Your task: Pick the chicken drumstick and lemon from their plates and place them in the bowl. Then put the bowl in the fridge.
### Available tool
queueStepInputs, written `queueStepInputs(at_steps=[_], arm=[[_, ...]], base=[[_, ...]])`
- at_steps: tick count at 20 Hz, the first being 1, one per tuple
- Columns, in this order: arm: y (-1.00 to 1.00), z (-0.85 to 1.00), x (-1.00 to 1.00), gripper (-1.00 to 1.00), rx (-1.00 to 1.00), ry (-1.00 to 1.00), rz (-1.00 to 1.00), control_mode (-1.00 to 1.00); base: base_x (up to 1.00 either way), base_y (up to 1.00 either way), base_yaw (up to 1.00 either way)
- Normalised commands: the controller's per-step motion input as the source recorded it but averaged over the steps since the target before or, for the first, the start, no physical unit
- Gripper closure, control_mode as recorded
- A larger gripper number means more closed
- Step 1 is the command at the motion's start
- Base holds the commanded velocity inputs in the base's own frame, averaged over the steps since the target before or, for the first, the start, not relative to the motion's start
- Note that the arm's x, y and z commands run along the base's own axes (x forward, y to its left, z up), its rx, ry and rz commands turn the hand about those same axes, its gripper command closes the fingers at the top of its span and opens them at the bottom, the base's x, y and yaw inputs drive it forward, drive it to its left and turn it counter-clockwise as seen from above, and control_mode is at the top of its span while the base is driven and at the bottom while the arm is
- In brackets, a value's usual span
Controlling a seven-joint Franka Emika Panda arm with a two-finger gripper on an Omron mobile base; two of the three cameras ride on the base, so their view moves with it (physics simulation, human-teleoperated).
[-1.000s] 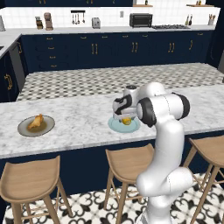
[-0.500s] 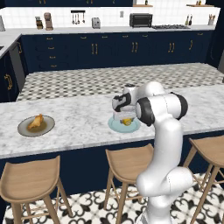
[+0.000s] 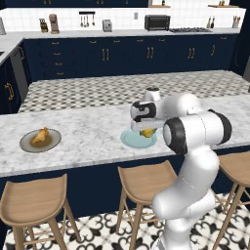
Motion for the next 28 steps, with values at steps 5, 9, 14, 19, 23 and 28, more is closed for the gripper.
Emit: queueStepInputs(at_steps=[5, 9, 14, 19, 23, 28], arm=[[-0.39, 0.73, -0.48, 1.00, -0.01, -0.07, -0.02, -1.00], [-0.55, 0.38, -0.20, 1.00, -0.03, -0.12, -0.08, -1.00], [-0.75, 0.03, 0.00, 1.00, 0.00, -0.09, -0.12, -1.00], [-0.83, 0.17, 0.01, 1.00, 0.00, -0.11, -0.09, -1.00], [-0.91, 0.19, 0.17, 1.00, 0.00, -0.07, -0.07, -1.00], [-0.93, 0.01, 0.30, 1.00, 0.04, -0.08, -0.04, -1.00]], base=[[0.00, 0.00, 0.00], [0.00, 0.00, 0.00], [0.00, 0.00, 0.00], [0.00, 0.00, 0.00], [0.00, 0.00, 0.00], [0.00, 0.00, 0.00]])
